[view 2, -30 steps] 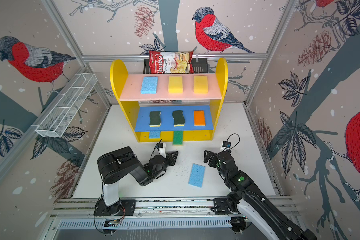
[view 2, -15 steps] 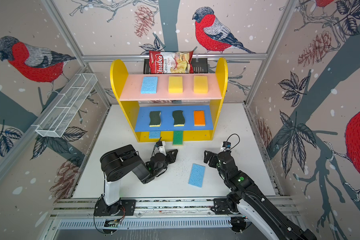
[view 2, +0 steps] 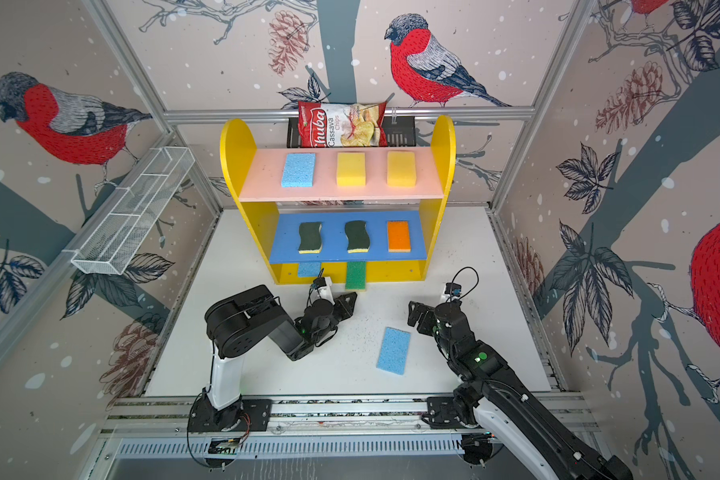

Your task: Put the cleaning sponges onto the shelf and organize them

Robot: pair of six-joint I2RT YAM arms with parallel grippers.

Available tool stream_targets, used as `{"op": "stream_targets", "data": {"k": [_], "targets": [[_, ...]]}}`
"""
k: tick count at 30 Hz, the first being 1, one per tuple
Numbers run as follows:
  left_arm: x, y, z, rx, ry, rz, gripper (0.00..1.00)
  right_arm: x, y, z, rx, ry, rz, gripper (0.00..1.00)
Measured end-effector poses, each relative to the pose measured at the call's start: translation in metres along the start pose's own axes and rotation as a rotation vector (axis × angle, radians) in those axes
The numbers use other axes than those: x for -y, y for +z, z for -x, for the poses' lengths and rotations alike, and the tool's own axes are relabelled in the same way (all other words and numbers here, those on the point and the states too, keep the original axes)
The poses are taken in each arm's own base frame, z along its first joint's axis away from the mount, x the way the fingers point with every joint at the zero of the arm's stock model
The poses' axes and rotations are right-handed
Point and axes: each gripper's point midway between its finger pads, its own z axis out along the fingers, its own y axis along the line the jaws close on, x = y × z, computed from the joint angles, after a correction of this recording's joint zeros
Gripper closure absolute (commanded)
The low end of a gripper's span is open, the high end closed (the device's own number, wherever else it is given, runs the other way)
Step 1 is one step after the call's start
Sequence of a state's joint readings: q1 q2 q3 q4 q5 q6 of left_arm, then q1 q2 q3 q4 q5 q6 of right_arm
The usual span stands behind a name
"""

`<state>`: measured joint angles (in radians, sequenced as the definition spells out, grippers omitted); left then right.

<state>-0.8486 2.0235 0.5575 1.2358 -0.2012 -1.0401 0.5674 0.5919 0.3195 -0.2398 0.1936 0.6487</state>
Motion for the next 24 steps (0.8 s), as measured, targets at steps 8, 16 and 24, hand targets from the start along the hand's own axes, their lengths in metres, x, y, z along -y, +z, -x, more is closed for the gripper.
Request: {"op": "stream_targets", "data": {"k": [8, 16, 24], "targets": [[0.003, 0.008, 0.001, 0.000, -0.005, -0.012, 0.82, 0.001, 0.001, 0.000, -0.001, -0.017, -0.005, 0.03], [0.007, 0.015, 0.004, 0.018, -0.019, -0.038, 0.82, 0.003, 0.001, -0.001, -0.001, -0.017, -0.012, 0.03], [0.006, 0.019, 0.010, 0.038, -0.039, -0.039, 0.83, 0.004, 0.002, -0.002, -0.003, -0.017, -0.018, 0.03]]}}
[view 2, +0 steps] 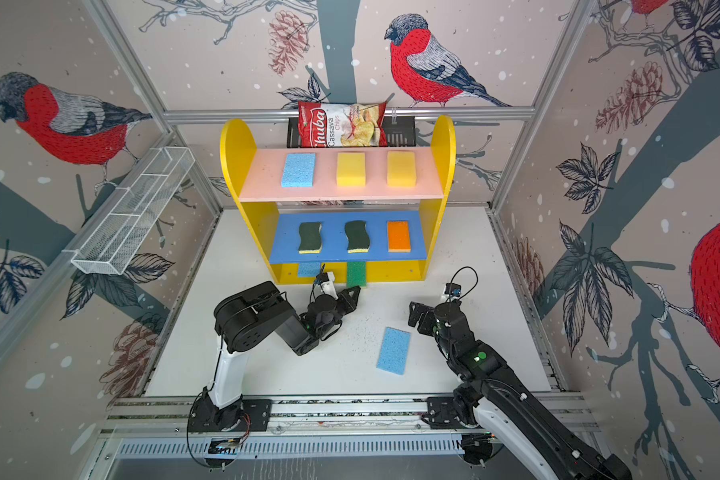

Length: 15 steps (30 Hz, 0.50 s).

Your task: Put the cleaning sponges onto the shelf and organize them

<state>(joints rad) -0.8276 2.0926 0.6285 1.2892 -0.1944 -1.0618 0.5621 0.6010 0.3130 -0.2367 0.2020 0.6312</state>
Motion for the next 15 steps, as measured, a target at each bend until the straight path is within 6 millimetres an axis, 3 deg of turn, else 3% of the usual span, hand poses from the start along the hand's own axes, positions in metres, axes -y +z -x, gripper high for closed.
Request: {"op": "stream_targets", "data": {"k": [15], "targets": [[-0.002, 0.013, 0.015, 0.047, -0.024, -0.004, 0.83, 0.001, 0.001, -0.001, -0.003, 0.000, -0.005, 0.02]]}}
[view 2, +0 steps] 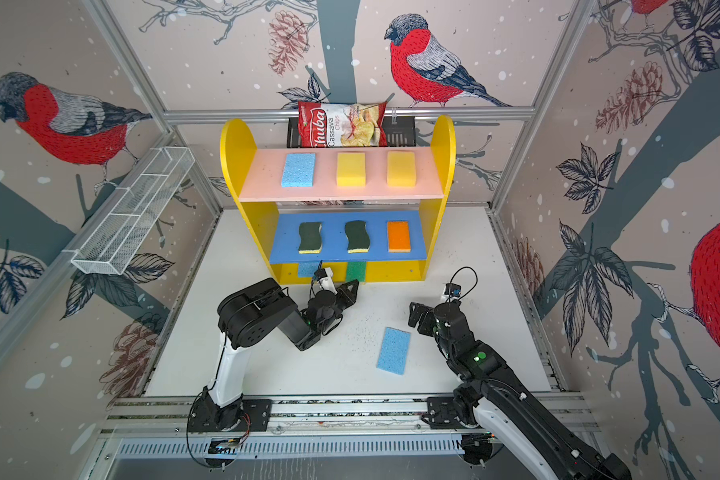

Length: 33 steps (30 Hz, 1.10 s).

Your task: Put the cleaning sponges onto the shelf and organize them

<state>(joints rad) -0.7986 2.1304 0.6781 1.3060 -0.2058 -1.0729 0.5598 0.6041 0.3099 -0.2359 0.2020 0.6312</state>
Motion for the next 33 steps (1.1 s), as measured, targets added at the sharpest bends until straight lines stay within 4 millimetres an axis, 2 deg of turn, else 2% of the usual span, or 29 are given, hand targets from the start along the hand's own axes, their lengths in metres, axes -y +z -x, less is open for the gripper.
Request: {"op": "stream_targets", "data": {"k": [33], "targets": [[0.002, 0.020, 0.003, 0.004, -0.006, -0.009, 0.83, 0.003, 0.003, -0.004, -0.017, -0.003, -0.015, 0.02]]}}
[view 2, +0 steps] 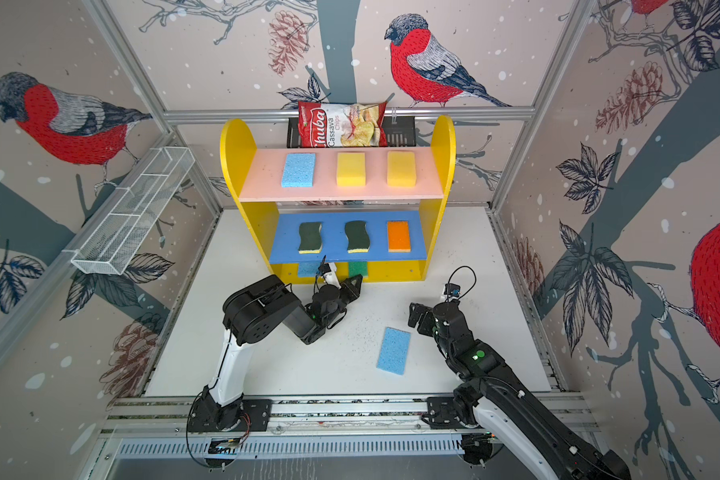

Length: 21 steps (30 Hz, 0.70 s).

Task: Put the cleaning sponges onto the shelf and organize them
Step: 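Withdraw the left gripper from the shelf while the right gripper moves over the light-blue sponge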

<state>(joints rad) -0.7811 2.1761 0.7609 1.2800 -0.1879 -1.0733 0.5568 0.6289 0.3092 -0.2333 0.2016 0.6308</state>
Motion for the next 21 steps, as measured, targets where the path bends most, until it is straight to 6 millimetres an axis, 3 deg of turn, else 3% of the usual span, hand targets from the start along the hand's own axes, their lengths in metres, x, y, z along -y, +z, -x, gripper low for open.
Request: {"op": "stream_targets", "data": {"k": [21], "targets": [[-0.0032, 0.0047, 0.0054, 0.014, -0.026, 0.007, 0.83, 0.0006, 0.0007, -0.0007, -0.004, -0.003, -0.003, 0.02]]}}
